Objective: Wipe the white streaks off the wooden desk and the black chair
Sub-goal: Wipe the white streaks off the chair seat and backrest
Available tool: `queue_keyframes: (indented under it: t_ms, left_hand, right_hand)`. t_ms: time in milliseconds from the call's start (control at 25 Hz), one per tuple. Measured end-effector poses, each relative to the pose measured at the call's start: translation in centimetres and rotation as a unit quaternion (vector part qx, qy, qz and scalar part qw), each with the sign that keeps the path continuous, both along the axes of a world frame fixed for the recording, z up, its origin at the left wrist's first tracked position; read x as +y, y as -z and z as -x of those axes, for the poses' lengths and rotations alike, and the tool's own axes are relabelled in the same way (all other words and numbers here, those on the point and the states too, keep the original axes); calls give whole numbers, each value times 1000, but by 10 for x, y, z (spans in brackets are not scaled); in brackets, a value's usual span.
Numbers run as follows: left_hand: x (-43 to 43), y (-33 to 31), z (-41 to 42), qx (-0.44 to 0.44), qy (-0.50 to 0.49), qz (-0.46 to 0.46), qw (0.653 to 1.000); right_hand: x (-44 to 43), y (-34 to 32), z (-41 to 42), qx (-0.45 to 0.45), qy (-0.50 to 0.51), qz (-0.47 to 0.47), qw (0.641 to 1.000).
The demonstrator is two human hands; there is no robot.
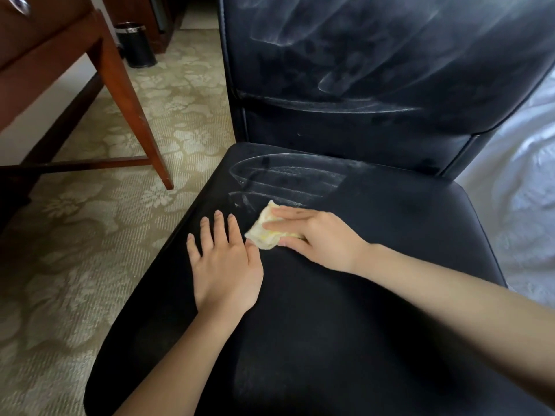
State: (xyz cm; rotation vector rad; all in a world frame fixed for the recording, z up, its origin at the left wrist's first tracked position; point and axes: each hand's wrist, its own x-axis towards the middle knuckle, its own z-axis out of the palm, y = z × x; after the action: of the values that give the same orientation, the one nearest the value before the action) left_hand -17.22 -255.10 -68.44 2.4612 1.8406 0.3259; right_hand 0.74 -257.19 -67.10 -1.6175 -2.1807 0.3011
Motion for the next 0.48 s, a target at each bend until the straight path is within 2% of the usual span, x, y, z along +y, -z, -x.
queue_keyframes:
  t_ms: [200,320,400,480]
  left_hand:
    - [0,-2,-1,2,-2,5,1000]
    - [1,-1,-1,-12,-4,0,1000]
    - [1,-1,-1,-60,-24,-4,998]
    - [2,-1,-1,-100,-48,-22,994]
  right_hand:
    - [74,-8,21,-64,64,51,995]
    - [109,-4,37,-96,112,34,988]
    - [119,1,40,-142,93,10,985]
    - [113,3,30,-121,33,18,992]
